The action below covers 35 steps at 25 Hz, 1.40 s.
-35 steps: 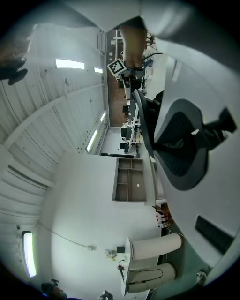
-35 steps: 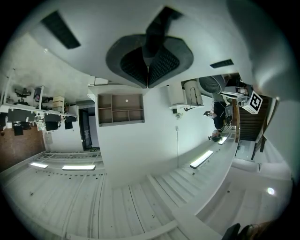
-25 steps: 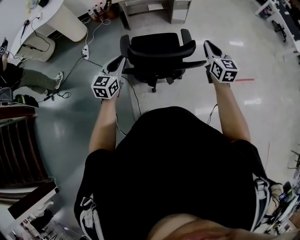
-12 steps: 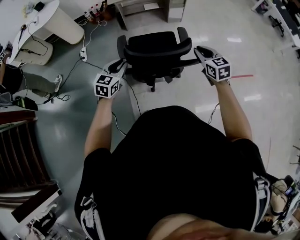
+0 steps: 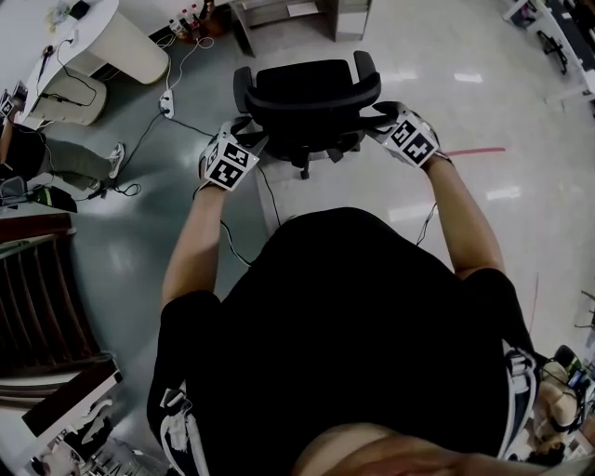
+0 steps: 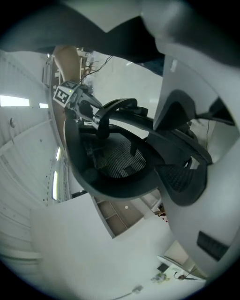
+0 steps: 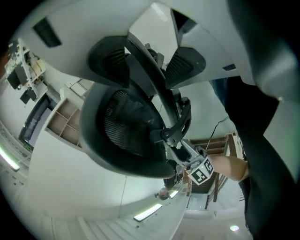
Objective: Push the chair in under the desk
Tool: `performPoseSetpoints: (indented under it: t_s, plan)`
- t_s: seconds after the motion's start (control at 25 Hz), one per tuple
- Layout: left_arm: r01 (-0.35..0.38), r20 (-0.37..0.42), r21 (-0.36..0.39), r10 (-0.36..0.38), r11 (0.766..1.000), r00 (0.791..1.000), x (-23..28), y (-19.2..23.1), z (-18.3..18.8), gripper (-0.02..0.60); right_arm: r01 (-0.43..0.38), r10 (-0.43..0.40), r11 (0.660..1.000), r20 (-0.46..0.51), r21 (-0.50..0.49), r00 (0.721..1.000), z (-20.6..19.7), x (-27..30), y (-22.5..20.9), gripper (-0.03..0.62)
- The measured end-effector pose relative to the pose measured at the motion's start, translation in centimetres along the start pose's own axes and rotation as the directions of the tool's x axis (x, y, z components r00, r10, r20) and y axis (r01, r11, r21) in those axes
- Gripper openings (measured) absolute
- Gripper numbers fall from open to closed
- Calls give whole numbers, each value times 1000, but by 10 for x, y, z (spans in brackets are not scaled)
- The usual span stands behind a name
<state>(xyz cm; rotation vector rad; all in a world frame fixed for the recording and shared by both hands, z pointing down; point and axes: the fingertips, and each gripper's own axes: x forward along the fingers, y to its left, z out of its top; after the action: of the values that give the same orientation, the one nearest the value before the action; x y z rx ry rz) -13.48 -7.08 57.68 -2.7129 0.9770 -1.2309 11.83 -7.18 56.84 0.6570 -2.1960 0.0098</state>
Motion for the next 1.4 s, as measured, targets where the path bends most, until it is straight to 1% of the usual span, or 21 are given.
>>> performPoseSetpoints:
  t_s: [0.12, 0.24, 0.32, 0.4, 0.52, 0.64, 0.8, 0.92, 1.0, 1.04, 1.12, 1.16, 1.2, 1.24, 1.28, 1.36, 1.4]
  plan:
    - [25, -63, 79, -20, 997, 998, 9, -10, -6, 237, -18, 15, 998, -52, -61, 999, -8, 10, 4, 239]
    - [61, -132, 165, -40, 984, 990, 19, -22, -11, 247, -28, 13, 990, -108, -137, 994, -15, 15, 5, 242]
    - [92, -181, 232, -50, 968, 982, 27, -30, -15, 251, -43, 19, 984, -138, -171, 990, -21, 20, 7, 242]
    - [119, -234, 305, -47, 945, 971, 37, -36, -20, 262, -59, 24, 977, -171, -204, 985, -28, 28, 9, 251]
    - [159, -302, 376, -41, 913, 952, 50, -41, -29, 278, -83, 19, 956, -225, -281, 974, -37, 40, 14, 262]
    - [178, -339, 410, -32, 894, 940, 63, -43, -35, 279, -116, 20, 935, -276, -336, 961, -45, 52, 17, 267]
    - [217, -390, 396, -50, 892, 919, 74, -44, -43, 279, -156, 20, 911, -338, -381, 941, -60, 69, 15, 271]
    - [241, -440, 413, -39, 878, 897, 83, -42, -54, 279, -175, -3, 882, -377, -438, 926, -68, 78, 13, 273]
    - [259, -475, 428, -29, 866, 879, 90, -41, -66, 279, -197, -13, 863, -410, -465, 912, -76, 87, 11, 273]
    - [267, -486, 428, -29, 864, 873, 93, -42, -72, 279, -209, -13, 856, -424, -472, 906, -81, 92, 11, 273]
    - [268, -495, 440, -18, 857, 869, 99, -43, -80, 281, -223, -20, 845, -444, -486, 896, -90, 100, 11, 273]
    - [260, -492, 459, 0, 849, 871, 101, -42, -81, 281, -220, -36, 837, -451, -501, 892, -93, 102, 10, 271]
    - [245, -483, 484, 23, 840, 875, 103, -41, -82, 280, -208, -62, 827, -453, -522, 889, -96, 104, 8, 247]
    - [227, -471, 506, 46, 832, 881, 104, -39, -81, 264, -191, -91, 818, -450, -543, 889, -98, 106, 5, 199]
    - [209, -458, 522, 65, 827, 887, 104, -37, -80, 232, -174, -115, 811, -442, -559, 889, -98, 107, 2, 154]
    - [190, -444, 536, 83, 822, 892, 104, -35, -78, 173, -152, -140, 804, -431, -575, 891, -97, 108, -1, 84]
    - [185, -442, 538, 88, 822, 893, 104, -34, -78, 151, -149, -143, 803, -429, -578, 892, -97, 107, -2, 81]
